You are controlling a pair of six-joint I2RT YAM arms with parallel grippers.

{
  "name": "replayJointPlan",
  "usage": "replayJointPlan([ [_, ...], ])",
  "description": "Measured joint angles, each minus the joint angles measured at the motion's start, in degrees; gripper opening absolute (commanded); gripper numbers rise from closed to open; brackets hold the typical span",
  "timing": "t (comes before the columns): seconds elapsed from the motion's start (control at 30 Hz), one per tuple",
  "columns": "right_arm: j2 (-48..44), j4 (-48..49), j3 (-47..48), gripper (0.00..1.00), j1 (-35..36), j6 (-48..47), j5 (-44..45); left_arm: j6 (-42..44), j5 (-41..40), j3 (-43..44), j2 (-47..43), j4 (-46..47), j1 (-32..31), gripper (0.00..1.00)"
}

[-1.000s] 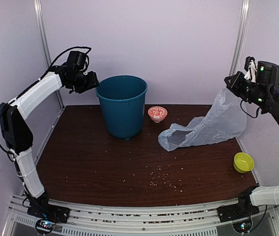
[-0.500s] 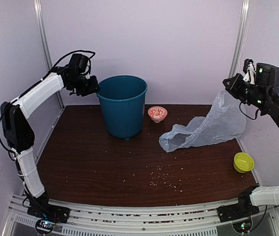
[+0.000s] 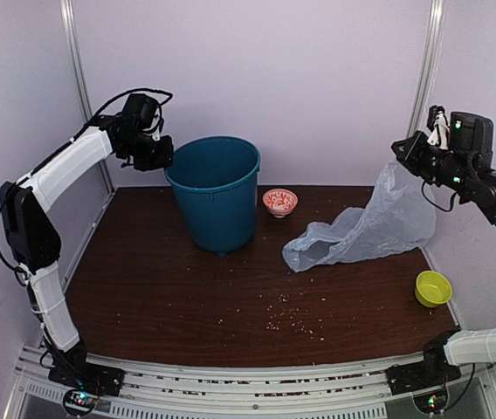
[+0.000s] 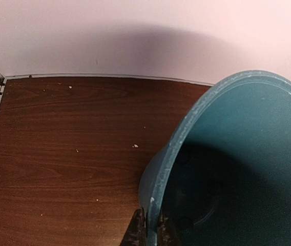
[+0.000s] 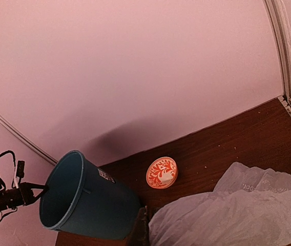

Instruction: Put the trash bags into the trash bin

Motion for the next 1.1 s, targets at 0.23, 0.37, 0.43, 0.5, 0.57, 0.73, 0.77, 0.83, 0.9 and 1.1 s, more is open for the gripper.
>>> replayJointPlan([
  [0.23,2.49,-0.57,2.62,0.0,0.0,-0.17,0.37,3.19,2.91,-5.95,-6.71,-3.89,-2.69,0.0],
  [0.37,5.14,-0.92,7.93,0.0,-0.02,0.09,0.81,4.2,5.46,-9.05,-10.01,-5.51,-6.64,0.0],
  [0.43,6.58,-1.09,11.52,0.0,-0.02,0.22,0.87,4.39,7.08,-10.05,-10.54,-5.46,-9.68,0.0],
  [0.5,8.13,-1.42,15.69,0.0,-0.02,0.24,1.2,4.39,8.48,-10.47,-10.56,-4.59,-12.83,0.0],
  [0.57,9.62,-2.01,20.65,0.0,-0.02,0.24,1.79,4.31,9.33,-10.8,-10.58,-3.91,-15.17,0.0],
  [0.73,11.69,-2.91,31.8,0.0,-0.02,0.31,2.97,3.5,11.13,-11.06,-10.25,-2.4,-18.82,0.0],
  [0.77,12.09,-3.23,34.6,0.0,-0.02,0.33,3.21,3.41,11.26,-10.99,-10.1,-2.16,-19.21,0.0],
  [0.83,12.72,-3.5,39.04,0.0,-0.02,0.28,3.74,3.3,11.37,-10.71,-9.79,-2.01,-19.58,0.18],
  [0.9,13.11,-3.56,42.93,0.0,-0.02,0.28,4.33,3.08,11.67,-10.1,-9.33,-2.01,-19.63,0.36],
  [1.1,12.98,-2.1,46.58,0.0,-0.02,1.6,3.61,2.56,11.1,-7.08,-9.16,-1.84,-20.2,0.62],
])
